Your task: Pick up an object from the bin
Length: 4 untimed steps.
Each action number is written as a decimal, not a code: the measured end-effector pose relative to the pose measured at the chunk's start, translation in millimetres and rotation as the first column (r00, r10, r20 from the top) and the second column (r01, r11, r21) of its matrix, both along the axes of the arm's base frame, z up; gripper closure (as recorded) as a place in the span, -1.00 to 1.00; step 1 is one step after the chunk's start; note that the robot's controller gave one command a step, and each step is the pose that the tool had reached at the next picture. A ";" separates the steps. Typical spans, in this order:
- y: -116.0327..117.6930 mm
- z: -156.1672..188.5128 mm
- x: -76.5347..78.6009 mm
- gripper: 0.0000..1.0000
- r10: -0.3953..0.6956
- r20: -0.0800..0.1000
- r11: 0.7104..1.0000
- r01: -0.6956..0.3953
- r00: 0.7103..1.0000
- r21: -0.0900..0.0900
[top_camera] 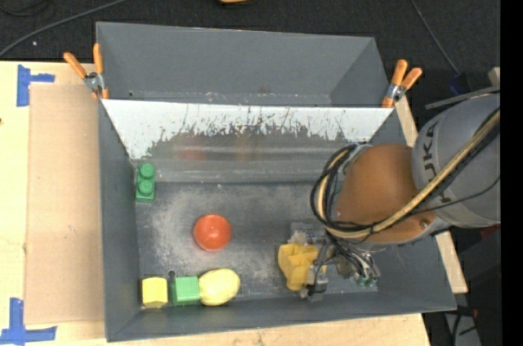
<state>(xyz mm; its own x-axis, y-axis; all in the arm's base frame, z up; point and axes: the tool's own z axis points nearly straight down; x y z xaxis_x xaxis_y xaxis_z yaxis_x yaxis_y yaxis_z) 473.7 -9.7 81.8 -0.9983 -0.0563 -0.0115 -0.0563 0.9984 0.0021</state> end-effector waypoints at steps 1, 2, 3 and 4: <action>0.3 20.2 1.2 1.00 0.000 0.004 1.000 0.000 1.000 0.000; 0.8 50.3 -0.3 1.00 -0.001 -0.002 1.000 0.001 1.000 0.000; 1.1 76.7 1.5 1.00 -0.001 0.005 1.000 0.001 1.000 0.000; 1.2 85.6 0.9 1.00 -0.002 0.003 1.000 0.002 1.000 0.000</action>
Offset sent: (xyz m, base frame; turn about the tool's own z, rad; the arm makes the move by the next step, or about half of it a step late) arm 0.0012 0.0004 0.0792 0.0003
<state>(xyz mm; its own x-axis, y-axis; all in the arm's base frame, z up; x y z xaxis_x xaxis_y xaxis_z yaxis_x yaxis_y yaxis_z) 474.6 -8.4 167.4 -0.9984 -0.0547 -0.0143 -0.0548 0.9985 0.0020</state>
